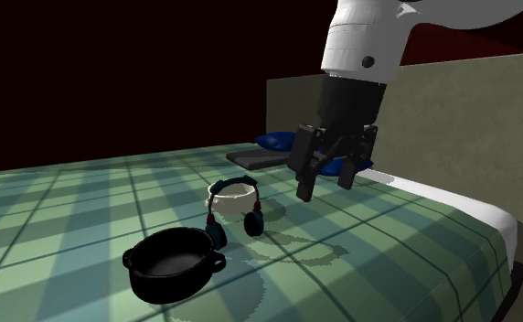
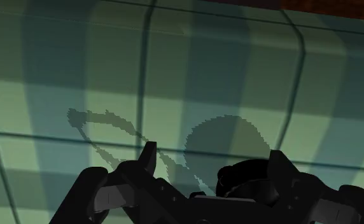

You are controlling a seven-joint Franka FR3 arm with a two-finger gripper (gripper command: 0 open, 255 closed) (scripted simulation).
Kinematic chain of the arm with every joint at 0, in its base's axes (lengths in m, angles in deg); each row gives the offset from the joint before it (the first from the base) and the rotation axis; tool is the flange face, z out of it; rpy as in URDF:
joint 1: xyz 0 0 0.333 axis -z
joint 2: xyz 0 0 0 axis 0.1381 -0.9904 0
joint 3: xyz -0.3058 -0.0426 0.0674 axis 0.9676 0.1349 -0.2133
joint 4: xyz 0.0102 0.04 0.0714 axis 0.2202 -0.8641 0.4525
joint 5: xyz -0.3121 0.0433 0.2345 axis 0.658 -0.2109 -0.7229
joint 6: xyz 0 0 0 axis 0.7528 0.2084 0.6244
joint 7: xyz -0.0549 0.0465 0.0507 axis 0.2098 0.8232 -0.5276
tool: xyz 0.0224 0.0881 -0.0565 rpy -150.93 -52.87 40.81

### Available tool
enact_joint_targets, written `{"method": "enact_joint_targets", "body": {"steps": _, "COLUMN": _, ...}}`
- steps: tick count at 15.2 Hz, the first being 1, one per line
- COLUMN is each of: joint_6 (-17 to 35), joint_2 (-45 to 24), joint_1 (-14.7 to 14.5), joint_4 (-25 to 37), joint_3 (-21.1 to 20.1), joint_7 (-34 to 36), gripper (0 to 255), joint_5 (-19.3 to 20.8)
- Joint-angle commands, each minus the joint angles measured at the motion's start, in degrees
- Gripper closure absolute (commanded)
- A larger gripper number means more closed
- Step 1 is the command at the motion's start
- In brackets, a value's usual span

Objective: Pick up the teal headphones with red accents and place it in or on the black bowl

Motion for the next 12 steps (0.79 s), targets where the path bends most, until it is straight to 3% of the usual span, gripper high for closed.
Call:
{"method": "enact_joint_targets", "body": {"steps": 1, "joint_6": 0.0, "joint_2": 0.0, "joint_1": 0.0, "joint_4": 0.0, "joint_3": 0.0, "joint_7": 0.0, "gripper": 0, "joint_5": 0.0}}
{"method": "enact_joint_targets", "body": {"steps": 12, "joint_6": 33.4, "joint_2": -8.6, "joint_1": 3.4, "joint_4": -13.4, "joint_3": -3.0, "joint_7": 4.4, "gripper": 0, "joint_5": 2.7}}
